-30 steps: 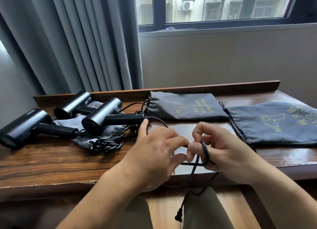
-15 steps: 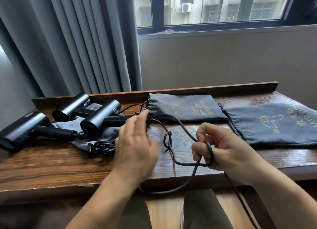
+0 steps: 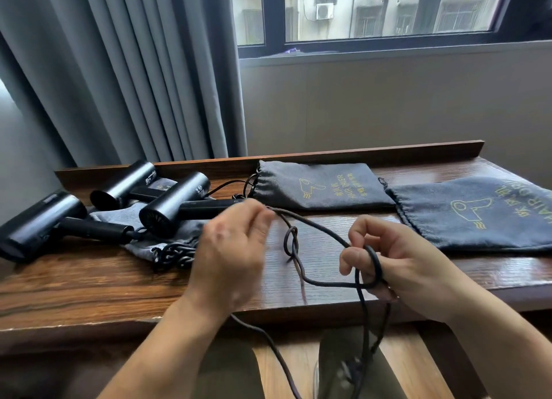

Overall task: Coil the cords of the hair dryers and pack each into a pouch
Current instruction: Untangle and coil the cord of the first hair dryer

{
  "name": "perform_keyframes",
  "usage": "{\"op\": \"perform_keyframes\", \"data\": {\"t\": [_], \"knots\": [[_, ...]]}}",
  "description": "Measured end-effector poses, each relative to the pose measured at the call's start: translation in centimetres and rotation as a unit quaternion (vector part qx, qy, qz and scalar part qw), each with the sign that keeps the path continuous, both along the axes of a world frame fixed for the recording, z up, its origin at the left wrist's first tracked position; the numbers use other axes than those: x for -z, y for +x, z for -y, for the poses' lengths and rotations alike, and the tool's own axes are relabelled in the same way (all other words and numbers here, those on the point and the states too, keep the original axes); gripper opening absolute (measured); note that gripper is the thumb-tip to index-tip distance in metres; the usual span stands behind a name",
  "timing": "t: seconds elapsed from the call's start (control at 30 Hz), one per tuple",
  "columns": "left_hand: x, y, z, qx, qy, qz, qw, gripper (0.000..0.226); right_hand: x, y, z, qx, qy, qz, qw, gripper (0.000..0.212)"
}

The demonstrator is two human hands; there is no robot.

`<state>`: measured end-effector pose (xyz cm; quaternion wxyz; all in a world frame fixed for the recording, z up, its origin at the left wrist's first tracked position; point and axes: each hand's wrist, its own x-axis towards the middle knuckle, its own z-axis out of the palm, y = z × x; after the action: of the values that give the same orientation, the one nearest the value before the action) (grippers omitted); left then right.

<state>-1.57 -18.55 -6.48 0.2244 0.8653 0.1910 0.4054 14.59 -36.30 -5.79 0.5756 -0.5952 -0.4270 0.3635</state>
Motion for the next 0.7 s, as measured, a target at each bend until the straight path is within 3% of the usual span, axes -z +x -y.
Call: {"op": "perform_keyframes", "data": {"t": [0.07, 0.13, 0.27, 0.4, 0.47, 0.57, 0.7], "knots": [[-0.3, -0.5, -1.1, -0.070, -0.047, -0.051, 0.995, 0.030, 0.0, 0.3, 0.1, 0.011, -0.001, -0.018, 1.000, 0.031], [-0.1, -0.7, -0.9, -0.077, -0.013, -0.145, 0.986, 0.025, 0.0, 0.3, -0.1, 0.004, -0.005, -0.020, 1.000, 0.031], [0.0, 0.3, 3.0, 0.089, 0.107, -0.193, 0.971, 0.054, 0.0, -0.7, -1.0, -0.040, -0.007, -0.017, 0.999, 0.021], [-0.2, 0.8, 3.2, 0.121, 0.113, -0.136, 0.977, 0.029, -0.2, -0.5, -0.5, -0.039, -0.006, -0.019, 0.999, 0.029], [-0.6, 0.1, 2.0, 0.118, 0.017, -0.081, 0.990, 0.029, -0.2, -0.1, 0.1, -0.031, -0.011, -0.038, 0.999, 0.031], [-1.7, -0.9, 0.3, 0.036, -0.110, 0.009, 0.993, 0.028, 0.2, 0.1, 0.8, -0.021, -0.016, -0.087, 0.996, 0.024], [-1.8, -1.5, -0.5, -0.071, -0.047, -0.007, 0.996, 0.033, 0.7, 0.1, 0.7, 0.004, -0.011, -0.121, 0.993, 0.021]]}}
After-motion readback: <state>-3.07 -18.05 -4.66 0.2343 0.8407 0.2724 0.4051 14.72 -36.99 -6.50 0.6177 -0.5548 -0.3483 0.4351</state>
